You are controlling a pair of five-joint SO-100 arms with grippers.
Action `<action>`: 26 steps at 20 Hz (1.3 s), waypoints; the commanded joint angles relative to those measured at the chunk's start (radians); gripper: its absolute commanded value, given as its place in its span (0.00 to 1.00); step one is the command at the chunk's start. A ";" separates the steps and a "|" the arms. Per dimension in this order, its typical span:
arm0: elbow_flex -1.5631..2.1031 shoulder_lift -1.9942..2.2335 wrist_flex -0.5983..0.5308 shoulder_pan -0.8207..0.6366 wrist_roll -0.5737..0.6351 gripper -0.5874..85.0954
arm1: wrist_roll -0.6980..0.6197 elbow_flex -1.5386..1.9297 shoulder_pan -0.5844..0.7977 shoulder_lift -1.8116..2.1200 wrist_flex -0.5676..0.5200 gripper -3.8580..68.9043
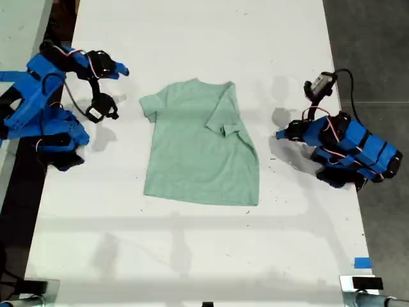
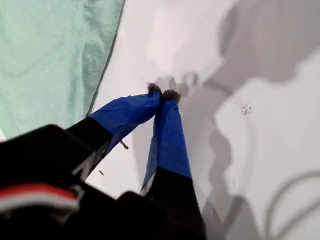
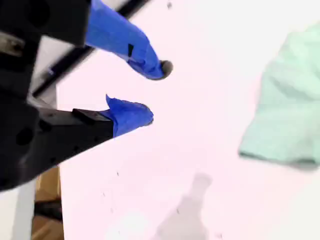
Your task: Fold t shirt
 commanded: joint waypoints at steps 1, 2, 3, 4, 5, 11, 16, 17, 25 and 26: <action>-0.069 -0.308 -0.041 -0.012 0.003 0.21 | 0.005 0.046 0.008 0.011 0.002 0.06; -0.063 -0.383 -0.091 0.000 -0.006 0.22 | 0.005 0.046 0.008 0.011 0.002 0.06; -0.058 -0.439 -0.138 0.014 -0.021 0.22 | 0.003 0.046 0.006 0.011 0.002 0.06; -0.060 -0.479 -0.173 0.031 -0.040 0.23 | 0.003 0.046 0.006 0.011 0.002 0.06; -0.064 -0.502 -0.196 0.048 -0.061 0.23 | 0.003 0.046 0.006 0.011 0.003 0.06; -0.075 -0.511 -0.273 0.094 -0.149 0.23 | 0.000 0.046 0.006 0.011 0.003 0.06; -0.072 -0.497 -0.304 0.107 -0.202 0.17 | 0.000 0.046 0.006 0.011 0.003 0.06; -0.074 -0.531 -0.319 0.115 -0.209 0.16 | 0.000 0.046 0.006 0.011 0.003 0.06; -0.221 -0.787 -0.357 0.163 -0.179 0.00 | 0.000 0.046 0.006 0.011 0.003 0.06; -0.249 -0.761 -0.319 0.163 -0.175 0.00 | 0.000 0.046 0.006 0.011 0.003 0.06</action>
